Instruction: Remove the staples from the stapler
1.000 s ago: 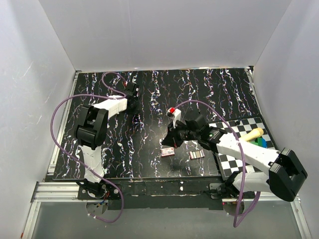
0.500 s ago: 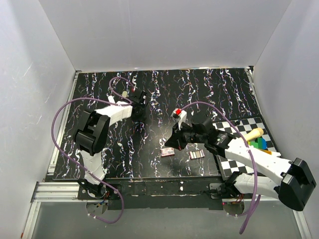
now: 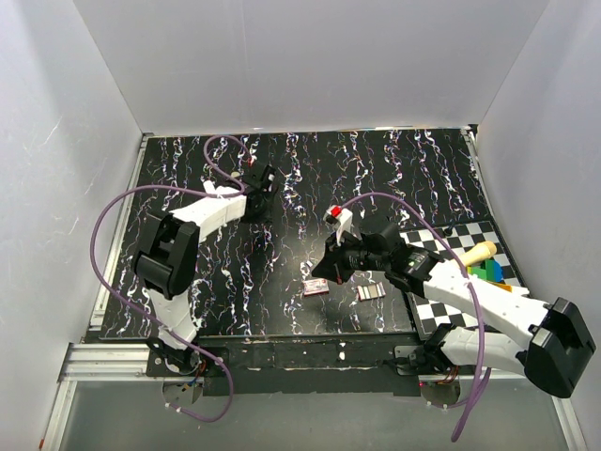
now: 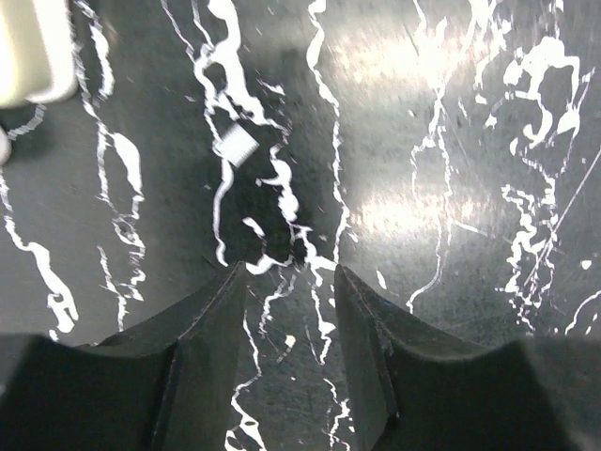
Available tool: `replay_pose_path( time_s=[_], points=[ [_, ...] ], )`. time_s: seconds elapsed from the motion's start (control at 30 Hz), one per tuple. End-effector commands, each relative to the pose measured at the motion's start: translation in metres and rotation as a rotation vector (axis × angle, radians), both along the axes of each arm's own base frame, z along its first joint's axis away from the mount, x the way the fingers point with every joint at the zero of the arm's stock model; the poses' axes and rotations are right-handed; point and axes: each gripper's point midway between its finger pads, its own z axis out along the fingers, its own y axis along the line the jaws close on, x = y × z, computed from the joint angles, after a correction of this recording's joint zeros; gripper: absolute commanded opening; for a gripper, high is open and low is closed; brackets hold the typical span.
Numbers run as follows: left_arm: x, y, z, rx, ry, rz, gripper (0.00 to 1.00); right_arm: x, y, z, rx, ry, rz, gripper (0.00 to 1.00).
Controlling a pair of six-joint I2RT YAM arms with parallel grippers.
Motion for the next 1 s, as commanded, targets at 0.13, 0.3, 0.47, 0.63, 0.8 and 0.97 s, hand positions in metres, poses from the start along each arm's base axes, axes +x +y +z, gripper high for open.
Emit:
replay_pose_path(
  time_s=[0.13, 0.3, 0.47, 0.63, 0.8, 0.97],
  points=[
    [0.044, 0.03, 0.03, 0.011, -0.071, -0.051, 0.47, 0.005, 0.009, 0.0, 0.0, -0.003, 0.004, 0.01],
    [0.059, 0.028, 0.022, 0.006, -0.051, -0.125, 0.52, 0.007, 0.013, -0.004, -0.005, 0.001, 0.016, 0.01],
    [0.068, 0.018, 0.013, 0.009, -0.031, -0.222, 0.55, 0.008, 0.017, -0.007, -0.011, 0.007, 0.028, 0.01],
    [0.068, 0.015, 0.005, 0.023, -0.022, -0.312, 0.57, 0.009, 0.019, -0.012, -0.017, 0.01, 0.031, 0.01],
    [0.064, 0.009, -0.003, -0.002, 0.005, -0.356, 0.6, 0.01, 0.019, -0.014, -0.025, 0.013, 0.034, 0.01],
    [0.06, 0.006, -0.011, -0.006, 0.031, -0.389, 0.59, 0.011, 0.02, -0.015, -0.028, 0.011, 0.034, 0.01]
  ],
)
